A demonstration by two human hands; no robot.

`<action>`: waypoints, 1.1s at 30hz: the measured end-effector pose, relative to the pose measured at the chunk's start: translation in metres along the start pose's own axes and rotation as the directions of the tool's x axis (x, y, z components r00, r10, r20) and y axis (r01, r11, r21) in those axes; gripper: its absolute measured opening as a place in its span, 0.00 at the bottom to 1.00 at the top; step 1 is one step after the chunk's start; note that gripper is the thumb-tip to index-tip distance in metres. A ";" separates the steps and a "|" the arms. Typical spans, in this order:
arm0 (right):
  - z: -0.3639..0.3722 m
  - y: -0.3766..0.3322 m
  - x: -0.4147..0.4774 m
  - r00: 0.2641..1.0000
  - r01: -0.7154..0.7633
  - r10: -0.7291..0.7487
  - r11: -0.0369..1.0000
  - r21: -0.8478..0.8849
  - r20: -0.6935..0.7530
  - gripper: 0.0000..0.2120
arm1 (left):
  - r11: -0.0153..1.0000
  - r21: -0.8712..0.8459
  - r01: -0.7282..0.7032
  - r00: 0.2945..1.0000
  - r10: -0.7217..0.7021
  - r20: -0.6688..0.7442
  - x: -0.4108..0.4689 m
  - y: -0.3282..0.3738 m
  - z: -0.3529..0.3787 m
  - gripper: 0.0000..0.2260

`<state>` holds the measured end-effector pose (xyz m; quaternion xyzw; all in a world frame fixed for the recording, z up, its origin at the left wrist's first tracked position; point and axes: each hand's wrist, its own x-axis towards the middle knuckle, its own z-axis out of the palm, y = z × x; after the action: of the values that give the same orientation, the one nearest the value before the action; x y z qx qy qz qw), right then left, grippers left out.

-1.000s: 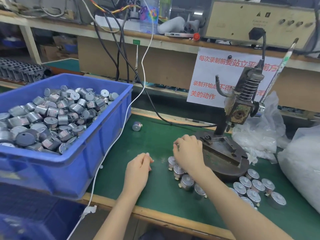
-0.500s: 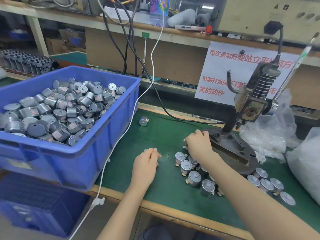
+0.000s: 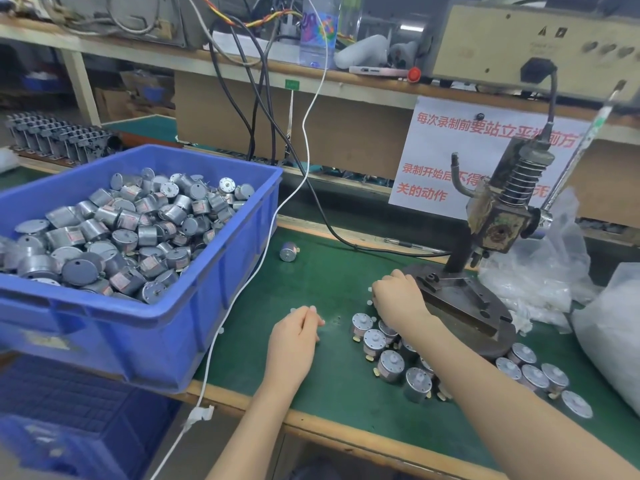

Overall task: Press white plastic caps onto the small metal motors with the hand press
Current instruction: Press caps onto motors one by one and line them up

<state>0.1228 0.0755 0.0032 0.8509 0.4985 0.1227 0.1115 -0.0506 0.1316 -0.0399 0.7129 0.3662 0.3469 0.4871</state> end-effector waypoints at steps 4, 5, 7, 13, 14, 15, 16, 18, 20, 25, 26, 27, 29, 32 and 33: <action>-0.007 -0.008 -0.008 0.977 -0.020 0.035 0.997 0.076 -0.208 0.08 | 0.999 -0.039 0.028 1.000 -0.029 -0.013 -0.001 0.000 0.000 0.16; -0.009 -0.013 -0.011 0.962 -0.002 0.033 0.994 0.113 -0.272 0.09 | 0.999 -0.032 0.022 0.999 -0.023 -0.031 -0.001 0.000 -0.001 0.16; -0.013 -0.029 -0.016 0.948 0.079 -0.013 0.978 0.194 -0.317 0.10 | 1.000 0.005 -0.006 0.994 0.007 -0.113 0.001 -0.001 0.000 0.14; -0.011 -0.072 -0.025 0.944 0.195 -0.121 0.955 0.222 -0.307 0.04 | 1.000 0.014 -0.019 0.976 0.021 -0.215 0.001 -0.001 -0.003 0.11; -0.012 -0.077 -0.029 0.936 0.203 -0.119 0.951 0.234 -0.331 0.07 | 1.000 0.007 -0.019 0.978 0.020 -0.206 0.001 0.000 -0.004 0.11; -0.010 -0.081 -0.032 0.934 0.217 -0.136 0.951 0.223 -0.330 0.12 | 1.000 -0.002 -0.015 0.979 0.015 -0.205 0.001 0.001 -0.004 0.11; -0.009 -0.085 -0.035 0.937 0.215 -0.134 0.949 0.229 -0.324 0.16 | 1.000 -0.014 -0.008 0.977 0.005 -0.211 0.001 0.001 -0.005 0.12; -0.003 -0.090 -0.039 0.926 0.227 -0.140 0.948 0.223 -0.350 0.17 | 0.999 -0.039 -0.001 0.975 -0.008 -0.223 0.001 0.001 -0.005 0.12; -0.001 -0.092 -0.043 0.921 0.250 -0.151 0.937 0.246 -0.360 0.16 | 0.998 -0.056 0.000 0.973 -0.013 -0.230 0.002 0.000 -0.005 0.11; -0.008 -0.082 -0.044 0.952 0.178 -0.063 0.910 0.374 -0.299 0.06 | 0.997 -0.080 0.020 0.972 -0.038 -0.231 0.003 0.001 -0.005 0.10; -0.012 -0.079 -0.041 0.966 0.142 -0.028 0.887 0.440 -0.255 0.10 | 0.996 -0.083 0.022 0.973 -0.041 -0.229 0.003 0.001 -0.005 0.10; -0.014 -0.076 -0.037 0.970 0.112 0.017 0.850 0.515 -0.241 0.13 | 0.997 -0.078 0.021 0.972 -0.038 -0.230 0.003 0.001 -0.005 0.10; -0.021 -0.072 -0.024 0.968 0.042 0.128 0.765 0.643 -0.215 0.13 | 0.998 -0.056 0.011 0.970 -0.024 -0.241 0.002 0.002 -0.004 0.08; -0.028 -0.070 0.003 0.971 -0.026 0.189 0.695 0.718 -0.148 0.14 | 1.000 -0.026 0.013 0.970 -0.019 -0.241 0.002 0.002 -0.004 0.06; -0.028 -0.071 0.012 0.977 -0.032 0.174 0.699 0.714 -0.126 0.15 | 1.000 -0.007 0.008 0.974 -0.009 -0.228 0.002 0.002 -0.004 0.07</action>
<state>0.0613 0.1224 0.0085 0.8398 0.4668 0.0058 -0.2773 -0.0523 0.1343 -0.0364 0.6653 0.4215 0.4255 0.4457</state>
